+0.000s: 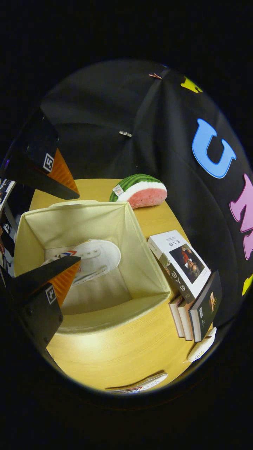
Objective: Open the storage box then place both shoes into the box .Put the left shoe in first, then the right shoe, with the right side of both shoes facing outward in a uniform manner.
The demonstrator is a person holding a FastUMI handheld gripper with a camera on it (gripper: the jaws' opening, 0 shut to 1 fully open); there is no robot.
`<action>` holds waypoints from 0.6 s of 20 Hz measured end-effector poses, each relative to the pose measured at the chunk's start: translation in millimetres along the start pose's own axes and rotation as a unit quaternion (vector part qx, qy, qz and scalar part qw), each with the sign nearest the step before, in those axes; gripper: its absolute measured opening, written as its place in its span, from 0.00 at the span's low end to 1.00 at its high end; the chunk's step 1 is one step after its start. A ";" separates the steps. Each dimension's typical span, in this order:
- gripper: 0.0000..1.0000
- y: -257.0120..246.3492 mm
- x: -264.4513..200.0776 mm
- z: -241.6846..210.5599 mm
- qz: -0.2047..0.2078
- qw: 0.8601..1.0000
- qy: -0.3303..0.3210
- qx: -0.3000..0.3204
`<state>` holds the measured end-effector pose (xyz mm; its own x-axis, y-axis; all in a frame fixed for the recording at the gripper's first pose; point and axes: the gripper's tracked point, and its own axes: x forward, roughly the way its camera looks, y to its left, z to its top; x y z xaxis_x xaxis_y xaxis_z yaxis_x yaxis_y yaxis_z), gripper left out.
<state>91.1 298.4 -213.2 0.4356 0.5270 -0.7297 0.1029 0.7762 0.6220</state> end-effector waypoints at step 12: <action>0.99 -106.8 -164.5 85.4 -0.041 0.982 -0.127 -0.135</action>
<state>84.8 99.2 -135.3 0.6476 0.3833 -0.6585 -0.0796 0.8935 0.4419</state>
